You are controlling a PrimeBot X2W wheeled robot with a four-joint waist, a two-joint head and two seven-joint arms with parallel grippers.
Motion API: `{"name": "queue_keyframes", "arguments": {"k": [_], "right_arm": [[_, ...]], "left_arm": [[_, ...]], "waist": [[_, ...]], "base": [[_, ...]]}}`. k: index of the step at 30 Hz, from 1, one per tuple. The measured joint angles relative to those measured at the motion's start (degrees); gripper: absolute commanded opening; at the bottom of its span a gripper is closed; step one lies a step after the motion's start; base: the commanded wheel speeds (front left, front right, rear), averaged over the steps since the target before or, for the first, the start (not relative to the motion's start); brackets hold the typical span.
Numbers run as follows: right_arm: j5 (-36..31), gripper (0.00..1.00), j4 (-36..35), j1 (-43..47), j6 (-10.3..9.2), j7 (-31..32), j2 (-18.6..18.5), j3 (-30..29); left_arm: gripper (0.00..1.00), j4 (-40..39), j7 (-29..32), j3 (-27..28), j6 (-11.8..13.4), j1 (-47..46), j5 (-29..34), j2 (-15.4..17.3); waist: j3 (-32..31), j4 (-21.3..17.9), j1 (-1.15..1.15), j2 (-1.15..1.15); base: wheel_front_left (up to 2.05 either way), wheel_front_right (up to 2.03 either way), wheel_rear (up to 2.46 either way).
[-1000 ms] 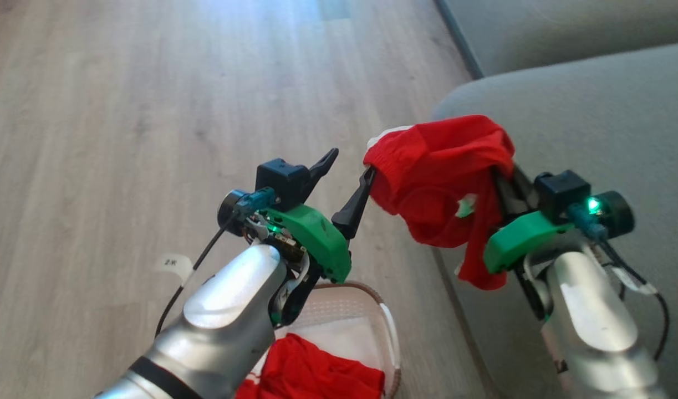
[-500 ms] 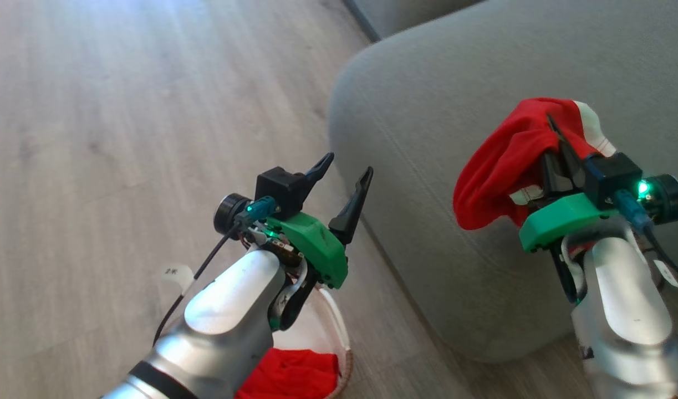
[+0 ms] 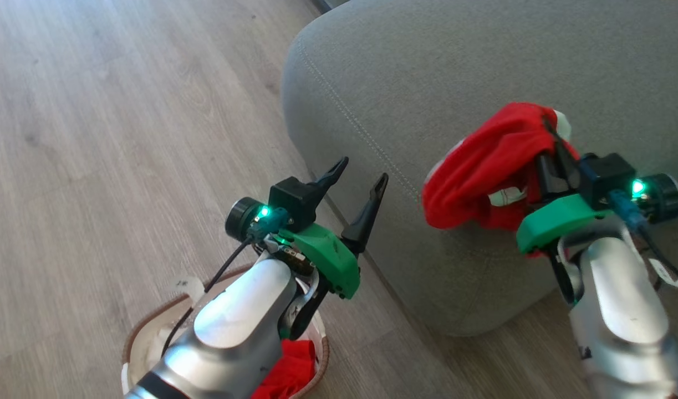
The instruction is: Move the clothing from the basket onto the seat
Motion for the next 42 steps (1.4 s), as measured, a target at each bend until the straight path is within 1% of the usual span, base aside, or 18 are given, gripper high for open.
{"name": "queue_keyframes", "arguments": {"k": [3, 5, 8, 11, 16, 19, 23, 24, 25, 27, 33, 36, 38, 42], "right_arm": [[0.2, 0.00, 2.0, -1.7, 0.00, 0.0, -0.3, 1.3], [0.2, 0.00, 3.2, -4.6, 0.00, 0.0, -1.1, 1.8], [1.3, 0.00, 5.4, -11.1, 0.00, 0.0, -2.8, 1.8], [1.8, 0.00, 8.1, -18.8, 0.00, 0.0, -4.7, 1.6], [3.2, 0.00, 14.0, -31.9, 0.00, 0.0, -7.8, -1.8], [3.0, 0.00, 18.4, -38.6, 0.00, 0.0, -10.1, -5.0], [0.6, 0.00, 23.6, -44.7, 0.00, 0.1, -13.6, -9.4], [0.6, 0.00, 23.6, -44.7, 0.00, 0.1, -13.6, -9.4], [-0.8, 0.00, 26.0, -47.2, 0.00, 0.5, -15.1, -11.4], [-2.7, 0.00, 27.7, -49.4, 0.00, 0.8, -16.0, -13.5], [-9.2, 0.00, 31.0, -54.5, 0.00, 1.0, -18.9, -21.4], [-12.6, 0.00, 31.3, -55.1, 0.00, 0.9, -19.0, -24.8], [-17.2, 0.00, 31.3, -55.0, 0.01, 0.9, -19.0, -25.8], [-21.0, 0.00, 31.3, -54.6, 0.00, 0.5, -17.5, -32.2]], "left_arm": [[1.00, -0.6, 0.0, 0.9, 0.0, 0.0, 0.6, -0.3], [1.00, -0.8, 0.0, 0.9, 0.0, 0.0, 1.3, -0.2], [1.00, -1.4, 0.0, 1.1, 0.5, -0.1, 2.4, -0.1], [1.00, -2.4, 0.0, 1.2, 0.5, -0.3, 3.7, 0.7], [1.00, -5.1, 0.0, 1.1, 1.5, -2.6, 5.8, 2.4], [1.00, -7.5, 0.0, 1.0, 2.0, -5.1, 7.0, 3.2], [1.00, -11.1, 0.6, 0.5, 2.5, -6.7, 8.6, 3.7], [1.00, -11.1, 0.6, 0.5, 2.5, -6.7, 8.6, 3.7], [1.00, -12.7, 1.1, 0.0, 2.5, -7.1, 9.1, 4.0], [1.00, -14.4, 1.6, -0.5, 3.0, -7.7, 9.8, 4.5], [1.00, -19.3, 3.3, -1.1, 4.1, -9.5, 11.8, 5.1], [1.00, -21.2, 4.2, -1.3, 4.8, -10.1, 12.4, 5.7], [1.00, -21.8, 4.9, -1.3, 5.2, -10.3, 12.9, 6.5], [1.00, -22.7, 5.6, -1.5, 5.6, -11.1, 13.5, 7.1]], "waist": [[0.5, 1.2, 0.00, 0.00], [1.2, 2.2, 0.00, 0.00], [2.8, 4.0, 0.00, 0.00], [5.2, 5.9, 0.00, 0.00], [10.4, 9.3, 0.00, 0.00], [13.8, 11.6, 0.01, 0.00], [18.0, 15.0, 0.01, 0.00], [18.0, 15.0, 0.01, 0.00], [20.0, 16.7, 0.01, 0.00], [21.9, 18.3, 0.01, 0.00], [27.7, 22.0, 0.01, 0.00], [30.4, 23.2, 0.01, 0.00], [32.0, 23.7, 0.01, 0.00], [34.3, 24.4, 0.01, 0.00]], "base": [[0.00, 0.00, 0.00], [0.00, 0.00, 0.00], [0.00, 0.00, 0.00], [0.00, 0.00, 0.00], [0.00, 0.00, 0.00], [0.00, 0.00, 0.00], [0.00, 0.00, 0.00], [0.00, 0.00, 0.00], [0.00, 0.00, 0.00], [0.00, 0.00, 0.00], [0.00, 0.00, 0.00], [0.00, 0.00, 0.00], [0.00, 0.00, 0.00], [0.00, 0.00, 0.00]]}}
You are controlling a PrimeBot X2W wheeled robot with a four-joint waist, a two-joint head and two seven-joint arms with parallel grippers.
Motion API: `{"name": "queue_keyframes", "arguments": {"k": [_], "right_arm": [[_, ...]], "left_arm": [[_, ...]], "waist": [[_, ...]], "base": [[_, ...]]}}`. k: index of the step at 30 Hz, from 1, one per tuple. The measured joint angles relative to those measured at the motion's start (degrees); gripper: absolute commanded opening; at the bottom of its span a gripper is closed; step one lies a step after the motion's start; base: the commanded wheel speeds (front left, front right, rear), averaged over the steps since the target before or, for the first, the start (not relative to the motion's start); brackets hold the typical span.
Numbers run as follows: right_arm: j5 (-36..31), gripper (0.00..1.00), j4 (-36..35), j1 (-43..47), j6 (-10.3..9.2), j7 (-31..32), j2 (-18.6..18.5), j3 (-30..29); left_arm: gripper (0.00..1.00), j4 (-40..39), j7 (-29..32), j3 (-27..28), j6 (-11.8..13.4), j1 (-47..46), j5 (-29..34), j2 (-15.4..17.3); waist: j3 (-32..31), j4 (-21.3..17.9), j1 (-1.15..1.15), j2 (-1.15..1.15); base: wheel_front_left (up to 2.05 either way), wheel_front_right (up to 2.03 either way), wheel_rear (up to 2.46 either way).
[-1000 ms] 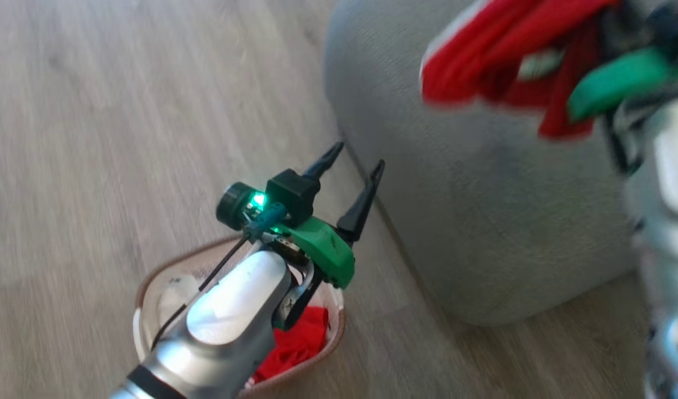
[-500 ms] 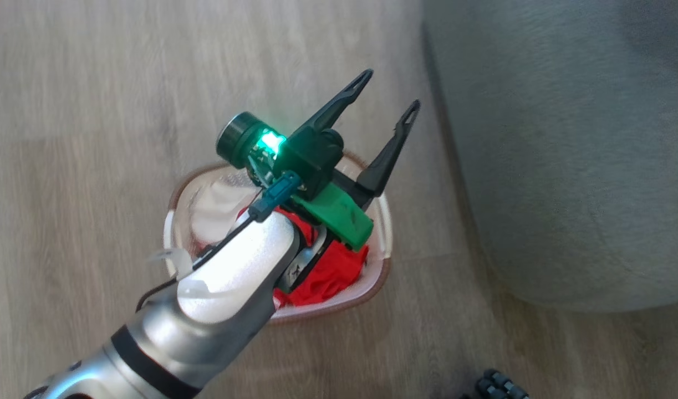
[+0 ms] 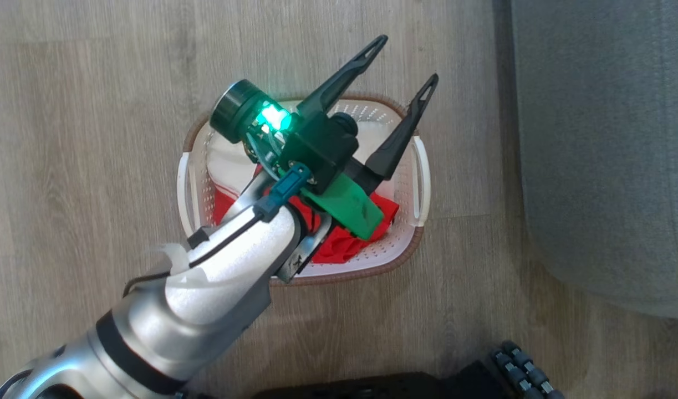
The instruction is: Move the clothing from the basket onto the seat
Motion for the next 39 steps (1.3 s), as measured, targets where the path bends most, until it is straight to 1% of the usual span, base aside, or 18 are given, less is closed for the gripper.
{"name": "queue_keyframes", "arguments": {"k": [2, 6, 8, 10, 11, 15, 17, 19, 23, 29, 35, 39], "right_arm": [[-1.5, 0.00, 0.1, 0.8, 0.00, -0.1, 1.4, -2.7], [-4.1, 0.00, 1.3, 3.0, 0.00, -0.1, 4.4, -6.4], [-5.1, 0.00, 1.8, 3.6, 0.00, -0.2, 5.0, -7.6], [-5.6, 0.47, 2.9, 3.6, 0.00, -0.3, 5.2, -8.1], [-5.6, 1.00, 3.5, 3.6, 0.00, -0.3, 5.3, -8.3], [-4.7, 1.00, 5.0, 3.8, 0.00, -0.3, 6.4, -6.9], [-2.8, 1.00, 4.6, 4.7, 0.00, -0.3, 6.6, -5.0], [-1.2, 1.00, 3.9, 6.4, 0.00, -0.3, 6.8, -1.8], [4.3, 1.00, 0.9, 11.5, 0.00, -0.3, 7.1, 4.5], [13.2, 1.00, -5.4, 19.8, 0.00, -0.3, 6.9, 11.7], [18.6, 1.00, -10.7, 24.8, 0.00, -0.3, 6.4, 17.5], [21.8, 1.00, -13.2, 26.8, 0.00, -0.5, 7.3, 21.5]], "left_arm": [[1.00, -0.3, 0.4, -0.4, 0.1, -0.1, 0.0, 0.0], [1.00, -0.7, 1.0, -0.7, 0.5, -0.1, 0.4, 0.9], [1.00, -0.8, 1.1, -0.7, 0.5, -0.1, 0.4, 1.4], [1.00, -0.8, 1.5, -0.7, 0.6, -0.2, 0.4, 1.5], [1.00, -0.8, 1.5, -0.7, 0.9, -0.2, 0.4, 1.5], [1.00, -0.7, 1.5, -0.7, 0.9, -0.1, 0.3, 1.8], [1.00, -0.5, 1.4, -0.5, 0.9, -0.1, 0.3, 1.8], [1.00, -0.2, 1.3, -0.2, 0.9, -0.1, -0.3, 1.8], [1.00, 1.0, -0.4, 0.9, 1.0, -0.1, -1.4, 1.8], [1.00, 3.0, -2.7, 2.4, 1.5, 1.7, -3.9, 1.8], [1.00, 5.1, -4.4, 4.6, 1.5, 6.1, -7.1, 1.9], [1.00, 5.9, -5.2, 6.5, 2.7, 9.5, -8.5, 2.1]], "waist": [[0.7, 0.2, -0.01, 0.00], [1.3, -0.2, -0.01, 0.00], [1.4, -0.6, -0.01, 0.00], [1.4, -1.0, -0.01, 0.00], [1.3, -1.2, -0.01, 0.00], [0.5, -2.5, -0.01, 0.00], [0.0, -3.0, -0.01, 0.00], [-0.7, -3.4, -0.02, 0.00], [-2.8, -3.9, -0.02, 0.00], [-7.2, -4.2, -0.02, 0.00], [-12.8, -4.0, -0.02, 0.00], [-16.8, -3.4, -0.02, 0.00]], "base": [[0.00, 0.00, 0.00], [0.00, 0.00, 0.00], [0.00, 0.00, 0.00], [0.00, 0.00, 0.00], [0.00, 0.00, 0.00], [0.00, 0.00, 0.00], [0.00, 0.00, 0.00], [0.00, 0.00, 0.00], [0.00, 0.00, 0.00], [0.00, 0.00, 0.00], [0.00, 0.00, 0.00], [0.00, 0.00, 0.00]]}}
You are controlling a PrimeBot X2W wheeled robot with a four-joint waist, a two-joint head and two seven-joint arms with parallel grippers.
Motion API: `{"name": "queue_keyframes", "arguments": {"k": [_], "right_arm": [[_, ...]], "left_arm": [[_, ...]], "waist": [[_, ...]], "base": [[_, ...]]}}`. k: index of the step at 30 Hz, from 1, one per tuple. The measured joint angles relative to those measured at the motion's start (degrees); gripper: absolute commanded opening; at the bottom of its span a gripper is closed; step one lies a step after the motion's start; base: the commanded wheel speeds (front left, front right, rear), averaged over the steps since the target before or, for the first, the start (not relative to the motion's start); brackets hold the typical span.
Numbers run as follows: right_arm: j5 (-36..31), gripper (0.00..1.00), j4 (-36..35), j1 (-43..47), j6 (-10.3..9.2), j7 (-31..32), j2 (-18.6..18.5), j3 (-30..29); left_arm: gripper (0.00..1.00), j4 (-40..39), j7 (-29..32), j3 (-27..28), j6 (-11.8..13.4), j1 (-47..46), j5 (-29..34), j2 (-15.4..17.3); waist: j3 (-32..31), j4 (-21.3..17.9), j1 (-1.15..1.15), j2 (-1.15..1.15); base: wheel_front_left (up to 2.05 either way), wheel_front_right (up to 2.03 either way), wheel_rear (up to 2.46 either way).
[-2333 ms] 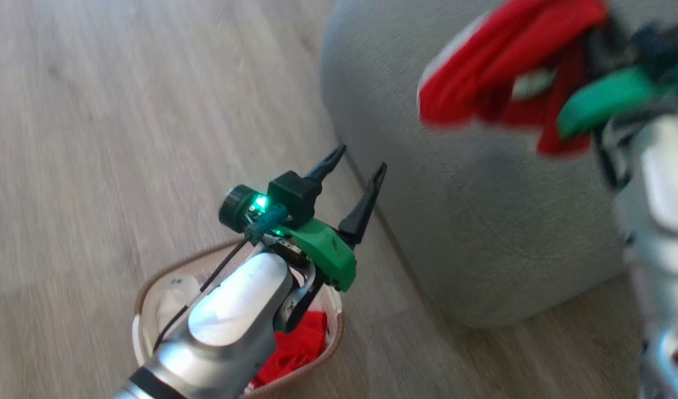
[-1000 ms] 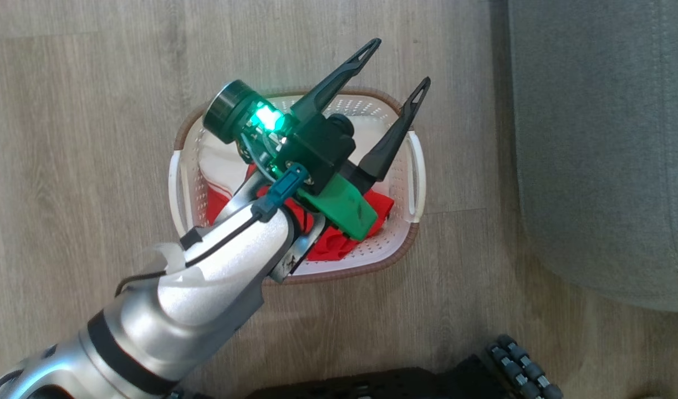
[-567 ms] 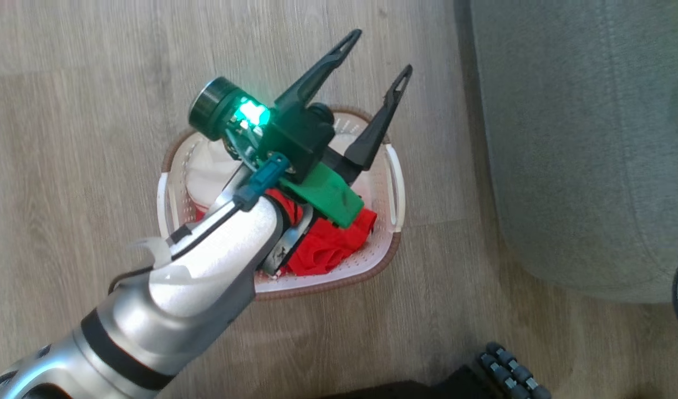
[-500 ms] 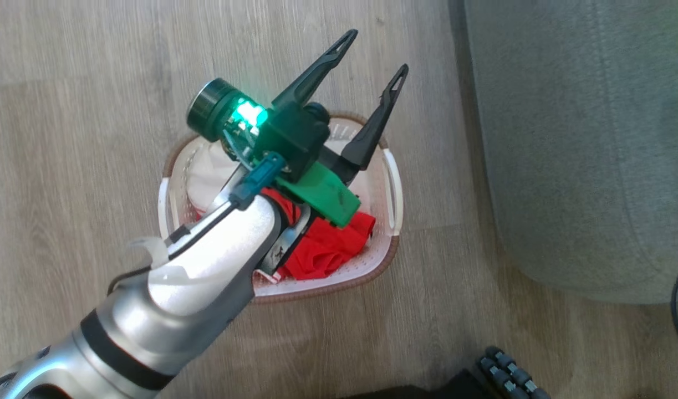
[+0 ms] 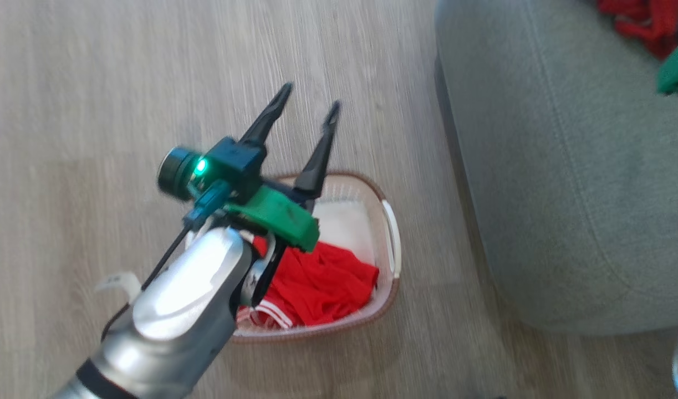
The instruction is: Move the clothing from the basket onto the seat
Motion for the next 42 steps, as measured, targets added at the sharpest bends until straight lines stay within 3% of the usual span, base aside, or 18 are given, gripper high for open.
{"name": "queue_keyframes", "arguments": {"k": [11, 22, 27, 36, 42], "right_arm": [[5.8, 1.00, -4.8, 10.5, 0.00, 0.0, 6.4, 9.0], [8.1, 1.00, -13.6, 24.2, 0.00, 0.0, 11.2, 11.5], [8.3, 1.00, -18.0, 31.4, 0.00, 0.0, 11.6, 11.3], [16.4, 1.00, -23.1, 42.4, 0.00, 0.0, 11.8, 13.5], [16.5, 1.00, -25.4, 45.1, 0.00, 0.0, 11.9, 13.5]], "left_arm": [[1.00, -1.2, -0.5, 8.3, 4.7, 12.4, -0.9, 1.0], [1.00, -5.2, -0.5, 16.4, 6.0, 25.3, 2.4, 2.1], [1.00, -6.9, -0.5, 20.3, 6.4, 31.5, 3.9, 2.5], [1.00, -9.5, -0.5, 24.9, 6.3, 41.5, 6.1, 2.2], [1.00, -9.7, -0.5, 26.2, 5.5, 43.1, 7.5, 0.9]], "waist": [[-10.5, 2.3, 0.00, 0.00], [-16.9, 3.9, 0.00, 0.00], [-19.1, 4.9, 0.00, 0.00], [-22.3, 6.8, 0.00, 0.00], [-23.1, 7.1, 0.00, 0.00]], "base": [[0.00, 0.00, 0.00], [0.00, 0.00, 0.00], [0.00, 0.00, 0.00], [0.00, 0.00, 0.00], [0.00, 0.00, 0.00]]}}
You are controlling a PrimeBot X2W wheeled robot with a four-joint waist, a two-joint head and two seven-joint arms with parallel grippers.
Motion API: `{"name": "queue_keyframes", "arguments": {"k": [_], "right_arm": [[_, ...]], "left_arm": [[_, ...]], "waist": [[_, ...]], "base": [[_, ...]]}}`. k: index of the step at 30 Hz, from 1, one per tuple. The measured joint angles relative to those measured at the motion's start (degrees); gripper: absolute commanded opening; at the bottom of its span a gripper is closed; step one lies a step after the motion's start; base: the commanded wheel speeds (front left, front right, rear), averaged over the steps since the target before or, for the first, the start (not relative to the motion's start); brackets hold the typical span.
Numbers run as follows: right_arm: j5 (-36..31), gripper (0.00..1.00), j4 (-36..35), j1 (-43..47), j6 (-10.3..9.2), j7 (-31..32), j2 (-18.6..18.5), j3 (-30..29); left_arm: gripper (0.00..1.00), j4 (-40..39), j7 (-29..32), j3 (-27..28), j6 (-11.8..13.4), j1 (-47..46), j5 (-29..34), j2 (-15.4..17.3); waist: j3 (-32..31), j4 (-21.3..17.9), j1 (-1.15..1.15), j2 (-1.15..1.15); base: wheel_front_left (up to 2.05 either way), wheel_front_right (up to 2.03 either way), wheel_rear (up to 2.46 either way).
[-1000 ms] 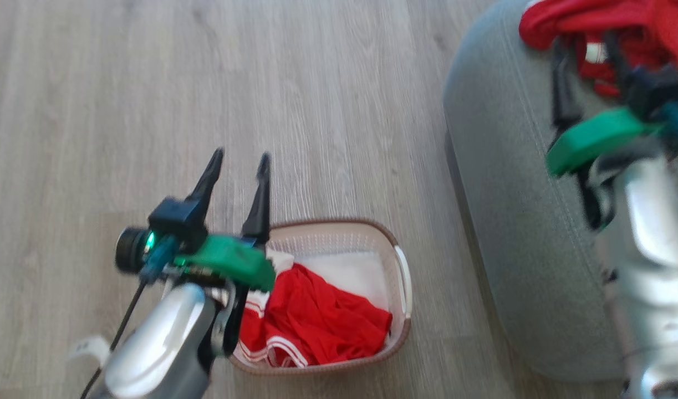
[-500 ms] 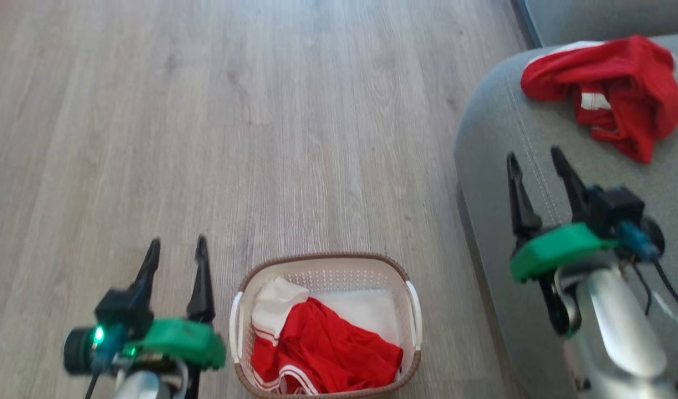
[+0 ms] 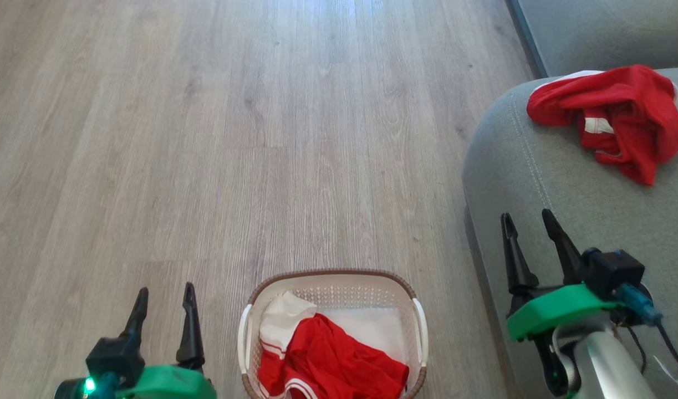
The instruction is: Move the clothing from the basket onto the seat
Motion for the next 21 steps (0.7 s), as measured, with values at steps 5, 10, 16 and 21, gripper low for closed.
{"name": "queue_keyframes", "arguments": {"k": [5, 10, 16, 21], "right_arm": [[-0.1, 1.00, -1.0, 2.0, 0.00, 0.0, 0.1, -0.8], [-0.9, 1.00, -1.5, 3.2, 0.00, 0.0, 0.1, -1.3], [-1.0, 1.00, -1.8, 3.2, 0.00, 0.0, 0.2, -1.3], [-1.0, 1.00, -1.8, 3.6, 0.00, 0.0, 0.2, -1.3]], "left_arm": [[1.00, 0.0, 0.0, 1.3, -1.0, 1.2, 1.0, -1.1], [1.00, 0.3, 0.0, 1.6, -2.1, 1.9, 1.8, -2.0], [1.00, 0.4, 0.0, 3.4, -3.0, 1.9, 2.4, -2.4], [1.00, 0.5, 0.0, 4.2, -3.7, 2.1, 2.9, -3.0]], "waist": [[-0.6, 0.2, 0.00, 0.00], [-1.0, 0.5, 0.00, 0.00], [-1.5, 0.7, 0.00, -0.01], [-1.9, 0.8, 0.00, 0.00]], "base": [[0.00, 0.00, 0.00], [0.00, 0.00, 0.00], [0.00, 0.00, 0.00], [0.00, 0.00, 0.00]]}}
